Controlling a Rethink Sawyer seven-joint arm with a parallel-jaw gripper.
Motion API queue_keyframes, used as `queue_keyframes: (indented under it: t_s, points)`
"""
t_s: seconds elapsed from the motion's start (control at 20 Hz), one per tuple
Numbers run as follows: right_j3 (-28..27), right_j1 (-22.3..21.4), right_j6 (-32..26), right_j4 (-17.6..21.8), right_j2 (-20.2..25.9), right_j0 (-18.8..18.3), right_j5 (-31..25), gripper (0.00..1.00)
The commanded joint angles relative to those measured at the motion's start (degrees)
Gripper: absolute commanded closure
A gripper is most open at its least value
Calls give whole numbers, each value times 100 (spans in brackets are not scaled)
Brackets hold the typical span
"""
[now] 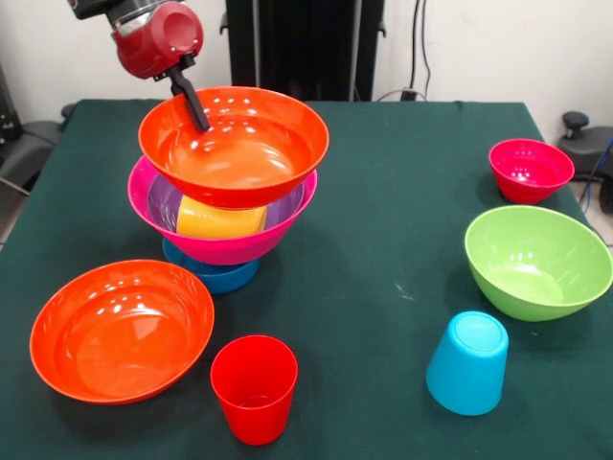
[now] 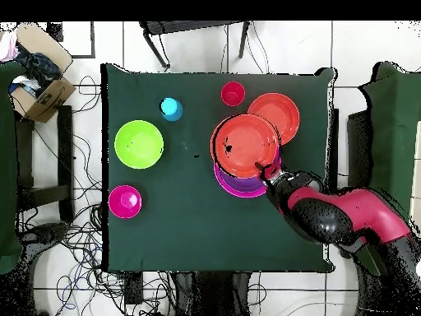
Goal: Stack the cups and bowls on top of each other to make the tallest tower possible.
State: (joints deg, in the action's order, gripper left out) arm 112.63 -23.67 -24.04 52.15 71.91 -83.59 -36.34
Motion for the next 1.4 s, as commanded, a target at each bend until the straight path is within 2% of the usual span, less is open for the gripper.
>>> queue_keyframes:
  t_s: [0.05,0.7,0.75,0.85,0.9,1.0,1.4]
  points:
    - [226,209,-724,449,-530,136,-187,100]
    - [321,169,-662,429,-514,106,-156,100]
    - [329,172,-650,419,-509,99,-156,0]
    - [461,56,-654,352,-332,21,-126,0]
    - [482,194,-926,102,-227,-91,-372,0]
    - [405,93,-635,304,-332,51,-170,0]
    - [407,132,-777,123,-268,1,-396,0]
